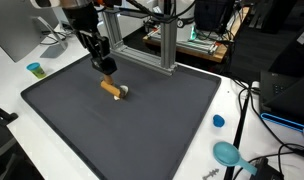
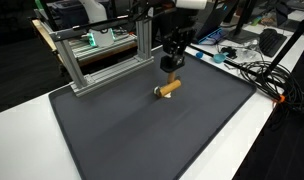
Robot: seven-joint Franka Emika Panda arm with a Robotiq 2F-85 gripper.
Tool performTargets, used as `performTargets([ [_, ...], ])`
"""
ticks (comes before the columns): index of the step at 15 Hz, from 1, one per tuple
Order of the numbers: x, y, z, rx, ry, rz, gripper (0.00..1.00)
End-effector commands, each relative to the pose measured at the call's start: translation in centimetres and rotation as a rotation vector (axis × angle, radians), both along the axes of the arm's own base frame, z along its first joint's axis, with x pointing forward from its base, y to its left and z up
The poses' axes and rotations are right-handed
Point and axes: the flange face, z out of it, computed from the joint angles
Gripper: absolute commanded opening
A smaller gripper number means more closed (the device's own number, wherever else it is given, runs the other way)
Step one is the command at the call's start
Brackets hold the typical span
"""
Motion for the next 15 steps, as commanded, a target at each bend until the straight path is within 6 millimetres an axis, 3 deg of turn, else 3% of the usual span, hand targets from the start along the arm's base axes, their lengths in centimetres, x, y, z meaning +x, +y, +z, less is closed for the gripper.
performTargets([
  [1,0.1,-1.4,-2.5,-0.004,0.034,-0.041,0.21],
  [3,-0.1,-1.9,-4.1,-0.002,0.084,-0.056,0.21],
  [11,-1.6,-2.0,-6.0,0.013,0.261,-0.063,0.21],
  [15,-2.1,-2.3,-8.2,0.016,0.339,-0.072,0.21],
])
